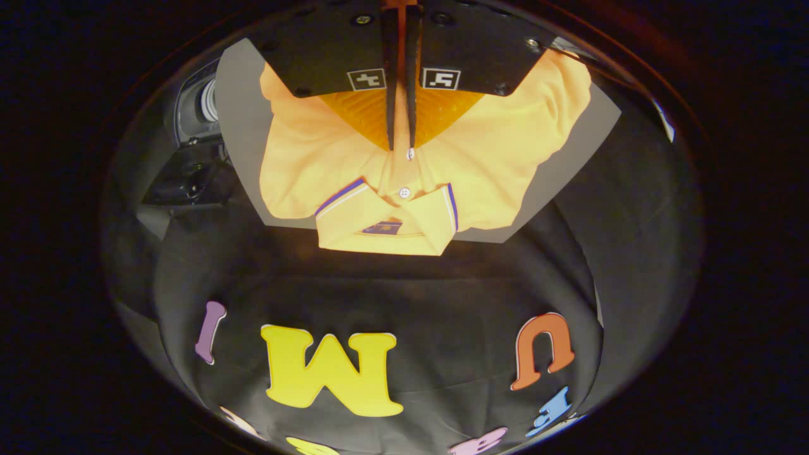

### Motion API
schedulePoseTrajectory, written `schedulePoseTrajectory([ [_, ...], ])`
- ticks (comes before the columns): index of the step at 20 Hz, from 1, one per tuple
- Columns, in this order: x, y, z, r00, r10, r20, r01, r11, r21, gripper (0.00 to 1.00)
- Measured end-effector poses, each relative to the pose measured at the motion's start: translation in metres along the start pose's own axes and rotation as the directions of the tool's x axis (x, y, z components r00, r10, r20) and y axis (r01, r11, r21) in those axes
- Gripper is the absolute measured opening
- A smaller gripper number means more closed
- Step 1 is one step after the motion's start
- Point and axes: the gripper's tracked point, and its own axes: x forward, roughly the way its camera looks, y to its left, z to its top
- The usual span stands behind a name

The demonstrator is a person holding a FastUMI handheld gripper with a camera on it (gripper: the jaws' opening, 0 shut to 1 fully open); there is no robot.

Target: Put the clothes into the washing machine and then close the washing machine lid.

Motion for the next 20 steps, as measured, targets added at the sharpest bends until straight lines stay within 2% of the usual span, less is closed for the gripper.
schedulePoseTrajectory([
  [2,-0.008,0.0,0.002,0.997,0.076,-0.029,-0.075,0.995,0.063,0.06],
  [4,-0.016,-0.008,0.013,0.995,0.102,-0.021,-0.099,0.989,0.106,0.06],
  [14,-0.125,-0.044,0.039,0.987,0.057,0.15,-0.071,0.994,0.084,0.06],
  [20,-0.206,-0.095,0.053,0.968,-0.037,0.248,0.008,0.993,0.118,0.06],
])
